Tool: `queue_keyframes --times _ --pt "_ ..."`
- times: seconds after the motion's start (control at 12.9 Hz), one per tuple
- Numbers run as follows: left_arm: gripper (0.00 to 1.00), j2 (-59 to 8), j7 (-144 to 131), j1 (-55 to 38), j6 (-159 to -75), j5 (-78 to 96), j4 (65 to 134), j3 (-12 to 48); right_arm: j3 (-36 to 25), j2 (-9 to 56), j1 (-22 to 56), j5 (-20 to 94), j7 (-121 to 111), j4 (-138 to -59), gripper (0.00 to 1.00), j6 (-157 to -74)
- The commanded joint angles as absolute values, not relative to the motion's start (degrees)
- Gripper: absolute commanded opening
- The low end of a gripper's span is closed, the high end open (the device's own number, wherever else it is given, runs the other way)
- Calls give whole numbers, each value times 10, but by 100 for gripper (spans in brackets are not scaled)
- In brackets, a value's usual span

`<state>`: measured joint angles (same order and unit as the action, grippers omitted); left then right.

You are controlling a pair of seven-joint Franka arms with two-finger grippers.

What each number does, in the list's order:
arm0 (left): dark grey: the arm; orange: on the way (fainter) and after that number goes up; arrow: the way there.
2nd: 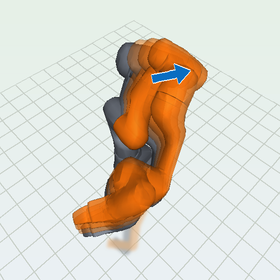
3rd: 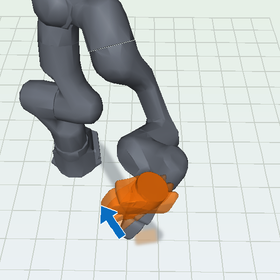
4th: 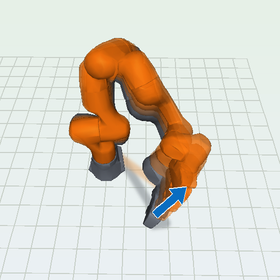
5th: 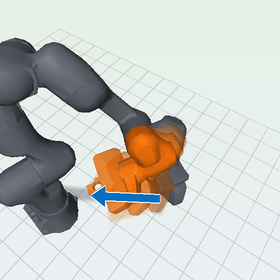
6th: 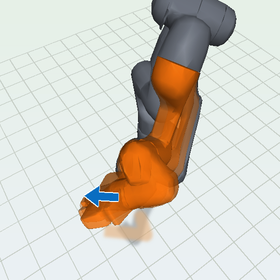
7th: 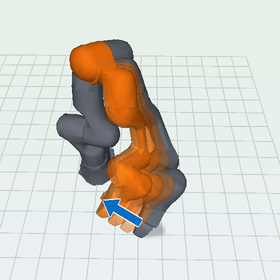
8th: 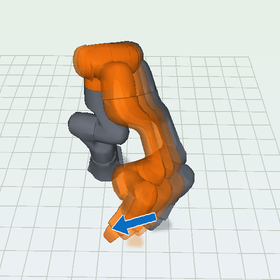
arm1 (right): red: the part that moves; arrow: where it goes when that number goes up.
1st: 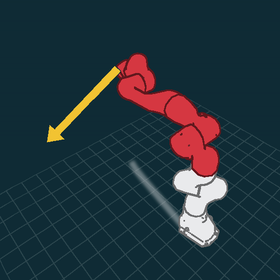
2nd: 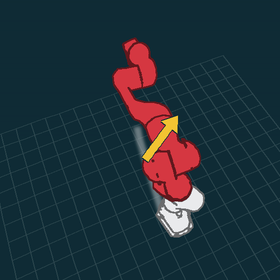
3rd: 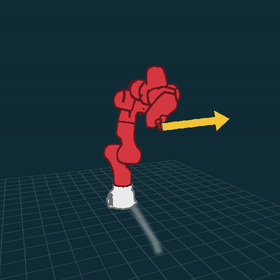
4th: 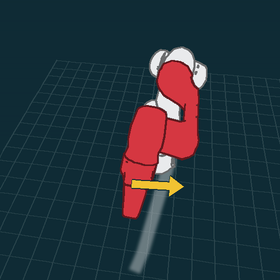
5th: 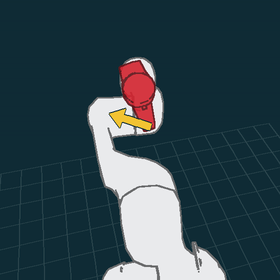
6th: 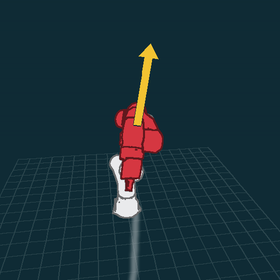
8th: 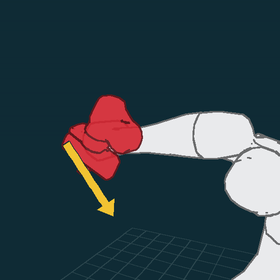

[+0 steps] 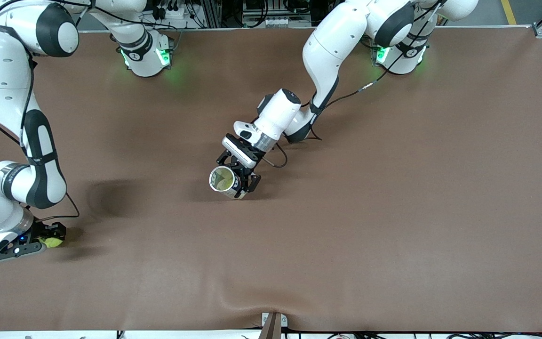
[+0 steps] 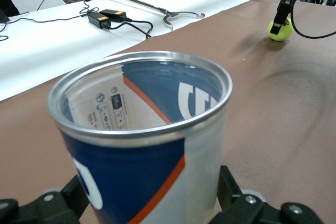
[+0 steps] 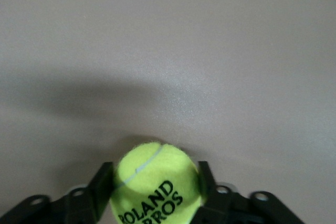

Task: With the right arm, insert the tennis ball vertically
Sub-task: 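Reach the right gripper to the second ball and grasp it, then carry the second ball with the right gripper over the can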

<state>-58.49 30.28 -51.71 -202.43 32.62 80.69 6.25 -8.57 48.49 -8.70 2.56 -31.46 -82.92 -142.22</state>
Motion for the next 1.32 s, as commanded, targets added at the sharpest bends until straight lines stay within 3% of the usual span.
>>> queue_keyframes --times 0.0,0.15,0.62,1.01,1.24 --pt "100 -579 302 -524 -2031 343 811 60 -69 495 -101 37 -334 -820 0 -1430" --pt "100 -577 302 -524 -2032 343 816 60 -62 479 -99 36 -346 -819 0 -1411" --pt "100 -573 303 -523 -2032 343 816 60 -28 335 -77 35 -289 -793 0 -1161" --pt "100 -574 296 -523 -2032 343 817 61 -27 247 74 26 12 -791 0 -997" --pt "100 -574 295 -523 -2032 343 817 61 -25 233 160 35 202 -775 0 -976"
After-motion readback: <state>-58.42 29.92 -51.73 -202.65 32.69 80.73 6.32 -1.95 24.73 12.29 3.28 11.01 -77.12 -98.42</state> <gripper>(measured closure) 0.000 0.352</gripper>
